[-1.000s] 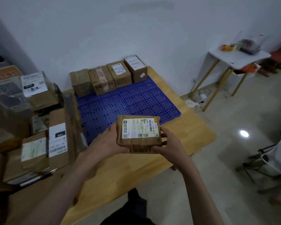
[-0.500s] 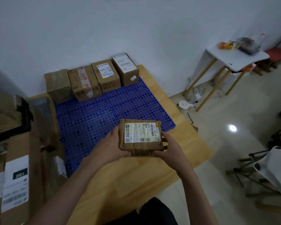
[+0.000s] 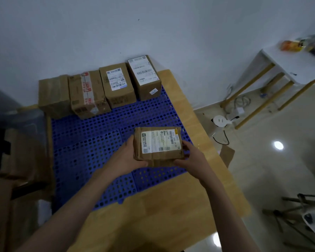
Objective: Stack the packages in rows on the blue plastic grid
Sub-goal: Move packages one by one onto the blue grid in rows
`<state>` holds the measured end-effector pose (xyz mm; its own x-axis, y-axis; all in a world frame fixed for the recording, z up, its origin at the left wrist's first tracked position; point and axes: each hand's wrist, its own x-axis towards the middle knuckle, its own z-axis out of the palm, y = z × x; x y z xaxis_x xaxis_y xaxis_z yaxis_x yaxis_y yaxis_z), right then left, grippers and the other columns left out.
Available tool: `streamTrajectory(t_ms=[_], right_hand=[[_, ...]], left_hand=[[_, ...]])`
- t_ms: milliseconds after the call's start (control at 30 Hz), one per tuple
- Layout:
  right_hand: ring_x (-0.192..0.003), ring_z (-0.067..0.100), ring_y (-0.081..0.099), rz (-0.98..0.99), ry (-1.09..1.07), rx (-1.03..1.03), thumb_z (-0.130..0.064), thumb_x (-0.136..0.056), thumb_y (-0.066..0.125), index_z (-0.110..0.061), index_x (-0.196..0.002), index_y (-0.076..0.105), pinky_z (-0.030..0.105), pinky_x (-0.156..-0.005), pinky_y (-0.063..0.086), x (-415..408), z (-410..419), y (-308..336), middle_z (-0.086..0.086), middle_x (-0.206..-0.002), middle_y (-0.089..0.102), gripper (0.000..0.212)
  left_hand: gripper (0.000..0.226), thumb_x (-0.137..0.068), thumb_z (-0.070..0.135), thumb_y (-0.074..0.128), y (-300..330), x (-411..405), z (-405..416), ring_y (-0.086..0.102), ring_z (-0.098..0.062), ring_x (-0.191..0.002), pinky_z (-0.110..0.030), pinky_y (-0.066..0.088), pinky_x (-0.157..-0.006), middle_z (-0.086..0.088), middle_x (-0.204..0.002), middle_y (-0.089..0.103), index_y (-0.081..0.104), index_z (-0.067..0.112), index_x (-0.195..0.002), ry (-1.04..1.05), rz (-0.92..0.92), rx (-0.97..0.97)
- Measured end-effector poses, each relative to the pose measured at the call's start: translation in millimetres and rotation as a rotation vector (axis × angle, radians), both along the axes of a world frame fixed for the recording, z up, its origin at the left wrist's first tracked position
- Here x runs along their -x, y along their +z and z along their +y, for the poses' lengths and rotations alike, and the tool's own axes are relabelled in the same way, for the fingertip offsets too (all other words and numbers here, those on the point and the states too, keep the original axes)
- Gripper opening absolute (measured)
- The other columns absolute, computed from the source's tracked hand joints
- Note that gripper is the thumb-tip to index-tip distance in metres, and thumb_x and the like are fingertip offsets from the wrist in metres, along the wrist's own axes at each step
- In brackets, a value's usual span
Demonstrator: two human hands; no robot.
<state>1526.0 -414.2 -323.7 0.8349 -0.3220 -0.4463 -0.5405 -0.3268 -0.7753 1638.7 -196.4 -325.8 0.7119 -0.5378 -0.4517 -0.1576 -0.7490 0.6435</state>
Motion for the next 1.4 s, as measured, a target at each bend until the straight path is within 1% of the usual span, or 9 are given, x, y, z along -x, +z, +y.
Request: streamTrajectory(t_ms=[100, 200, 400, 700, 867, 1067, 1167, 1267, 1400], right_hand=[[-0.083, -0.003, 0.054, 0.003, 0.061, 0.037, -0.009, -0.077, 0.076, -0.020, -0.140, 0.046, 0.009, -0.057, 0.043, -40.3, -25.3, -8.5, -0.018, -0.108, 0.056, 0.071], [-0.097, 0.009, 0.055, -0.011, 0.098, 0.040, -0.010, -0.075, 0.078, -0.019, -0.138, 0.049, 0.012, -0.066, 0.042, -80.9, -46.9, -22.3, -0.005, -0.119, 0.059, 0.071], [-0.110, 0.020, 0.059, 0.011, 0.147, 0.043, -0.007, -0.075, 0.077, -0.018, -0.141, 0.046, 0.034, -0.084, 0.051, -157.1, -77.3, -49.7, 0.002, -0.131, 0.057, 0.074], [-0.117, 0.023, 0.055, 0.050, 0.165, 0.066, -0.007, -0.076, 0.075, -0.016, -0.143, 0.044, 0.033, -0.083, 0.050, -240.8, -92.6, -78.3, 0.006, -0.135, 0.056, 0.074], [-0.117, 0.025, 0.056, 0.004, 0.168, 0.117, -0.007, -0.076, 0.072, -0.015, -0.139, 0.047, 0.033, -0.084, 0.048, -253.9, -89.4, -83.5, 0.006, -0.130, 0.060, 0.068], [-0.127, 0.029, 0.050, 0.061, 0.211, 0.162, -0.014, -0.080, 0.074, -0.015, -0.152, 0.029, 0.039, -0.098, 0.046, -252.4, -84.0, -75.2, 0.009, -0.141, 0.052, 0.085], [-0.131, 0.030, 0.046, 0.028, 0.140, 0.177, -0.019, -0.080, 0.076, -0.011, -0.148, 0.031, 0.028, -0.089, 0.038, -236.7, -78.3, -66.6, 0.011, -0.143, 0.049, 0.082], [-0.134, 0.030, 0.041, 0.022, 0.126, 0.232, -0.015, -0.082, 0.073, -0.011, -0.148, 0.033, 0.030, -0.090, 0.037, -213.0, -70.2, -55.6, 0.012, -0.145, 0.045, 0.077], [-0.124, 0.029, 0.048, 0.037, 0.143, 0.273, -0.021, -0.083, 0.074, -0.018, -0.151, 0.026, 0.029, -0.084, 0.039, -175.6, -49.4, -35.1, 0.012, -0.144, 0.040, 0.084]], left_hand=[[0.115, -0.073, 0.050, 0.079, -13.9, -29.2, -18.5, 0.044, -0.017, -0.131, -0.031, 0.044, -0.098, 0.002, -0.154, 0.031, 0.002, 0.027, -0.155, 0.060, 0.035, -0.032], [0.117, -0.075, 0.051, 0.077, -31.0, -58.8, -31.8, 0.033, -0.022, -0.141, -0.041, 0.035, -0.112, 0.001, -0.161, 0.018, -0.004, 0.025, -0.155, 0.105, 0.070, -0.067], [0.113, -0.078, 0.039, 0.079, -56.6, -111.2, -55.9, 0.045, -0.021, -0.132, -0.040, 0.042, -0.106, 0.004, -0.157, 0.027, -0.003, 0.029, -0.155, 0.193, 0.144, 0.021], [0.118, -0.077, 0.033, 0.081, -89.4, -181.5, -79.2, 0.031, -0.020, -0.142, -0.032, 0.036, -0.102, 0.004, -0.160, 0.020, -0.007, 0.023, -0.156, 0.331, 0.276, 0.016], [0.119, -0.077, 0.035, 0.081, -97.7, -193.2, -78.5, 0.031, -0.020, -0.142, -0.029, 0.036, -0.097, 0.005, -0.160, 0.020, -0.008, 0.026, -0.155, 0.356, 0.251, 0.028], [0.120, -0.077, 0.037, 0.080, -91.2, -187.5, -68.9, 0.032, -0.021, -0.142, -0.036, 0.040, -0.104, 0.003, -0.162, 0.016, -0.010, 0.028, -0.154, 0.312, 0.257, -0.002], [0.115, -0.077, 0.041, 0.079, -79.6, -179.8, -58.5, 0.039, -0.024, -0.137, -0.041, 0.042, -0.106, 0.003, -0.162, 0.013, -0.005, 0.029, -0.155, 0.265, 0.235, -0.062], [0.107, -0.078, 0.040, 0.078, -63.5, -166.2, -43.1, 0.041, -0.022, -0.135, -0.042, 0.041, -0.108, 0.003, -0.162, 0.014, 0.006, 0.027, -0.156, 0.225, 0.216, -0.096], [0.095, -0.081, 0.041, 0.076, -40.3, -131.7, -17.1, 0.038, -0.025, -0.136, -0.042, 0.038, -0.109, -0.001, -0.161, 0.017, 0.018, 0.027, -0.155, 0.112, 0.134, -0.155]])
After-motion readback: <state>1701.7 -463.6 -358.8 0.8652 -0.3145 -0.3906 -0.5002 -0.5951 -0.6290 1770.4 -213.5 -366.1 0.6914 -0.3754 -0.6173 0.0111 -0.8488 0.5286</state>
